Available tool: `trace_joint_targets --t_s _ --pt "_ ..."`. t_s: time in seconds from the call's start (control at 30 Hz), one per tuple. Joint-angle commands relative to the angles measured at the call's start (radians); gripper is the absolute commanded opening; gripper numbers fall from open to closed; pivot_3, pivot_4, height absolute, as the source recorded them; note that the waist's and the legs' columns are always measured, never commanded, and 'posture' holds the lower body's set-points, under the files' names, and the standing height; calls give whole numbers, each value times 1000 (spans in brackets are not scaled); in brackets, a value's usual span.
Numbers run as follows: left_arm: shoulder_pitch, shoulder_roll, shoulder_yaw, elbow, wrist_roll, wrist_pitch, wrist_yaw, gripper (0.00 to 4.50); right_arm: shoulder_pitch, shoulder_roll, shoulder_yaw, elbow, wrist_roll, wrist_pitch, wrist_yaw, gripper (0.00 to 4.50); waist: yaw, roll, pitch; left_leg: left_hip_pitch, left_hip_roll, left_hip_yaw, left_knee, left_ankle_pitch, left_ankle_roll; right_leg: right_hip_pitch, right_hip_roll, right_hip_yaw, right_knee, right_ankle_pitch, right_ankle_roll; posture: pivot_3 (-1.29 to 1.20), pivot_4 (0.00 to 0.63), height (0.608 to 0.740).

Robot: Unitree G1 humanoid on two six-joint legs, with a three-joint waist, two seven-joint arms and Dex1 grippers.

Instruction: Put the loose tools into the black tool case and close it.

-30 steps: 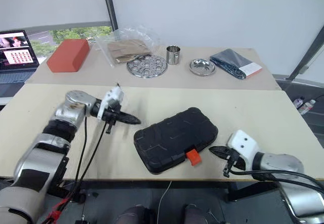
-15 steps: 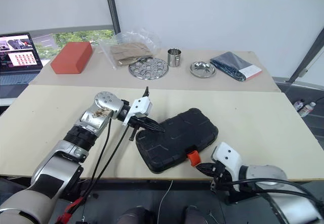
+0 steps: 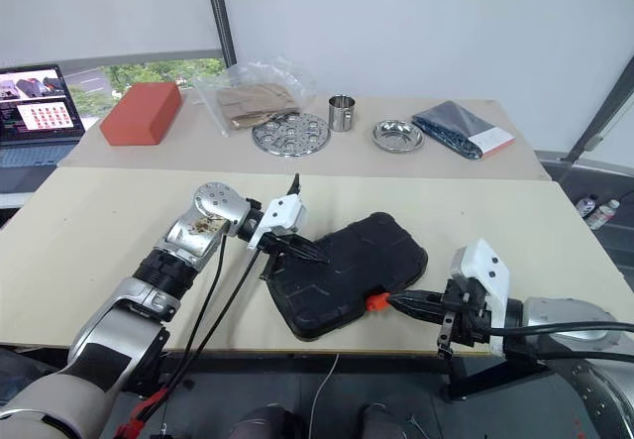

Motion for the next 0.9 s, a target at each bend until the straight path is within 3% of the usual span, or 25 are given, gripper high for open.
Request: trace_joint_targets --t_s 0.03,0.3,0.5,0.73,0.9 --pt "-4 0 -20 17 38 -1 -3 20 -54 14 10 5 31 11 -33 0 1 0 0 0 0 0 0 0 0 0 0 0 0 0 0 0 150 734" --pt "-6 -4 -21 34 42 -16 0 20 -65 -1 164 20 -75 10 -75 0 2 0 0 -1 0 0 0 0 0 0 0 0 0 0 0 0 150 734" --pt "-18 -7 -18 52 45 -27 3 20 35 -38 133 -14 -75 2 -57 0 5 0 0 -2 0 0 0 0 0 -1 0 0 0 0 0 0 150 734" --pt "-29 -10 -16 83 51 -53 3 20 -86 14 40 -12 81 47 -114 0 2 0 0 -2 0 0 0 0 -1 -2 0 0 0 -1 3 0 150 734" --pt "-39 -17 -11 90 53 -57 9 20 -84 -32 108 -19 43 80 -117 0 7 0 0 -2 0 0 0 0 -1 -1 0 -1 0 1 0 0 150 734"
